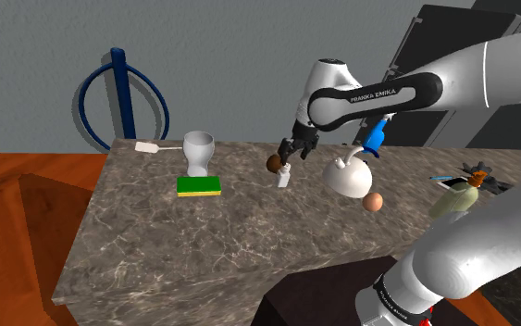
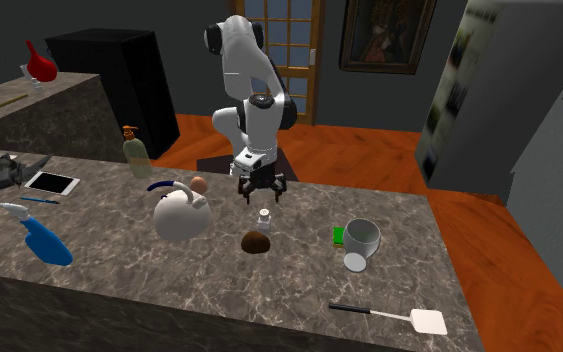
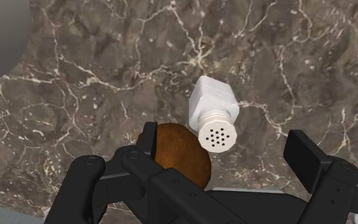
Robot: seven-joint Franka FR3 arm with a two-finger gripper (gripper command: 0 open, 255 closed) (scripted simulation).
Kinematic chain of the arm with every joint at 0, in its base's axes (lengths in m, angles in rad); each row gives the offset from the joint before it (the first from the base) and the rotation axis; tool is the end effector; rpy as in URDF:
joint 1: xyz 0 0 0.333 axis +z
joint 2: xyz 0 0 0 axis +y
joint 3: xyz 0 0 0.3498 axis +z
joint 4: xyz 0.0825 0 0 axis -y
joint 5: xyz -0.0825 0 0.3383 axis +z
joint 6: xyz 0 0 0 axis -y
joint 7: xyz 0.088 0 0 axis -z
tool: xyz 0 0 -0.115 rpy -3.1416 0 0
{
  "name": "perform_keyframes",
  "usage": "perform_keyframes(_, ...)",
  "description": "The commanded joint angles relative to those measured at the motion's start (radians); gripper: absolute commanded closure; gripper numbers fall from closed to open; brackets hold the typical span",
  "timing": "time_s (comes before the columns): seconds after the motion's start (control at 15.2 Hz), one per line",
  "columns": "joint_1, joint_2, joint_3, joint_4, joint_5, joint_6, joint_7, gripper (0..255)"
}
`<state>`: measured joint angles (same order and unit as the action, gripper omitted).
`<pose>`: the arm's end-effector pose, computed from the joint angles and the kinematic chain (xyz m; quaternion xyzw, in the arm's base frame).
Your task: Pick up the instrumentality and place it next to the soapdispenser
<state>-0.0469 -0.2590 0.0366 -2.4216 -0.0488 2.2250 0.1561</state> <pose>0.4120 -0.0054 0.4627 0.9968 -0.0693 0.0327 0.0222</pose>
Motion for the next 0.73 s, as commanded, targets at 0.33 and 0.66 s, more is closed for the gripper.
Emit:
perform_keyframes(0.33,-0.009,0.153,0.001,0.028,-0.014,0.145,0.038,0)
perform_keyframes(0.66,-0.011,0.189,0.000,0.014,-0.019,0.195,0.042,0)
